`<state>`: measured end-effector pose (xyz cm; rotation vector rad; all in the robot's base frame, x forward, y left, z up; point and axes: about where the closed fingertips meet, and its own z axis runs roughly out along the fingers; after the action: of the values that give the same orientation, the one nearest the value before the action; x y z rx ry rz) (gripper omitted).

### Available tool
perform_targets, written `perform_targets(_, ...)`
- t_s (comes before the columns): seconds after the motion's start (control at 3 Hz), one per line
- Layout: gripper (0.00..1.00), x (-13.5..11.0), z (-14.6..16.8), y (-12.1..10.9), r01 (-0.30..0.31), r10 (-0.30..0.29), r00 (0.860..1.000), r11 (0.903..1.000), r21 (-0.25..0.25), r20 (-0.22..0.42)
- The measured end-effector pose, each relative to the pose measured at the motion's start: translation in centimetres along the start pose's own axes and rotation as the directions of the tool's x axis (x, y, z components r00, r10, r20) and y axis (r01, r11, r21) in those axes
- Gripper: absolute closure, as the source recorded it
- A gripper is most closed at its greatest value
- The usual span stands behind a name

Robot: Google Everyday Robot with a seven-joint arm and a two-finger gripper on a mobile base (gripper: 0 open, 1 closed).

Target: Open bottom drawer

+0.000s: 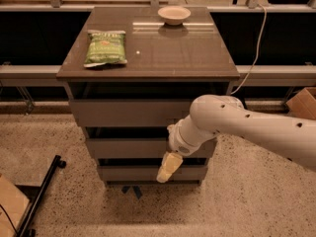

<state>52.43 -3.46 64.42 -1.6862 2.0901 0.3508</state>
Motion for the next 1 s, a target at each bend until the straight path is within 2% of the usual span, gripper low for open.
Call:
perform_targets(0.33,0.0,0.1,0.4,0.1,-0.007,0.007,1.0,1.0,-0.005,-0.002)
perform_targets(0.67,0.0,1.3,3.2,1.1,-0.062,0.061,0.998,0.9973,-0.039,-0.017)
perform_targets(1.0,0.0,2.8,7.6,0.0,-0.077,0.075,0.997,0.9961,-0.044,-0.033)
